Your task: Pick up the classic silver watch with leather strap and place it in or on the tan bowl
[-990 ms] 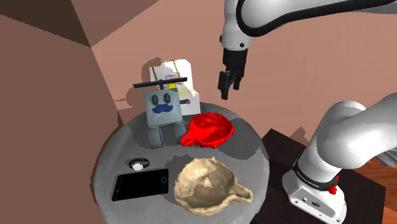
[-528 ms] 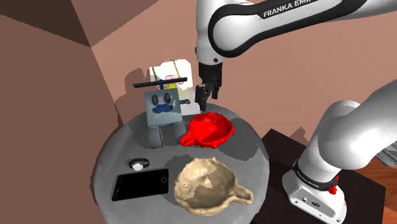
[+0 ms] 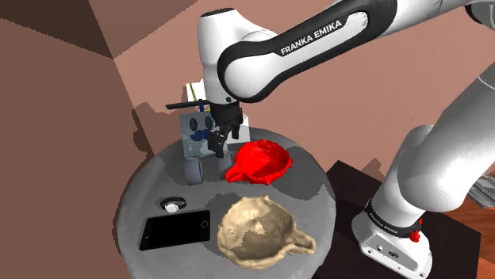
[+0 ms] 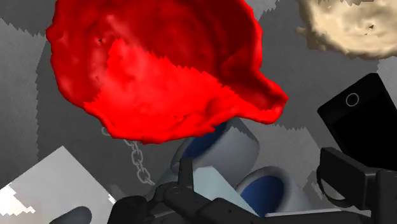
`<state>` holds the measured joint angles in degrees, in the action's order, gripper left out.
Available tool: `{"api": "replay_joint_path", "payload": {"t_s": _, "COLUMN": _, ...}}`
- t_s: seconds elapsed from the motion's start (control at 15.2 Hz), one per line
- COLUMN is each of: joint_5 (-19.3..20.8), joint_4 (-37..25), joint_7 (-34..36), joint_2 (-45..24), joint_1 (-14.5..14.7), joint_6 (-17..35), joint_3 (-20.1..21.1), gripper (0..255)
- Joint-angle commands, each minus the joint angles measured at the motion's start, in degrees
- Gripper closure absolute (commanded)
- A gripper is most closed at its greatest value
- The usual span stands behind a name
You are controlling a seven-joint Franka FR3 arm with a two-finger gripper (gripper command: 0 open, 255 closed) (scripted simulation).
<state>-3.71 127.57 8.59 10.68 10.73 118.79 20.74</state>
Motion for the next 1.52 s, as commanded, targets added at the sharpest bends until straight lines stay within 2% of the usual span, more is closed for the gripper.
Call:
{"api": "replay_joint_path", "payload": {"t_s": 0.0, "joint_5": 1.71, "joint_4": -2.06, "joint_7": 1.92, "joint_2": -3.22, "joint_1": 0.74, "joint_6": 1.39, "joint_3": 1.74, "gripper": 0}}
{"api": "replay_joint_path", "payload": {"t_s": 0.53, "joint_5": 12.87, "joint_4": -14.52, "joint_7": 10.38, "joint_2": -19.52, "joint_1": 5.07, "joint_6": 4.19, "joint_3": 6.12, "gripper": 0}}
{"api": "replay_joint_path", "payload": {"t_s": 1.06, "joint_5": 24.24, "joint_4": -31.15, "joint_7": 16.43, "joint_2": -36.40, "joint_1": 13.85, "joint_6": 2.19, "joint_3": 5.91, "gripper": 0}}
{"api": "replay_joint_path", "payload": {"t_s": 1.45, "joint_5": 25.97, "joint_4": -31.30, "joint_7": 17.32, "joint_2": -39.36, "joint_1": 14.77, "joint_6": 4.74, "joint_3": 4.97, "gripper": 0}}
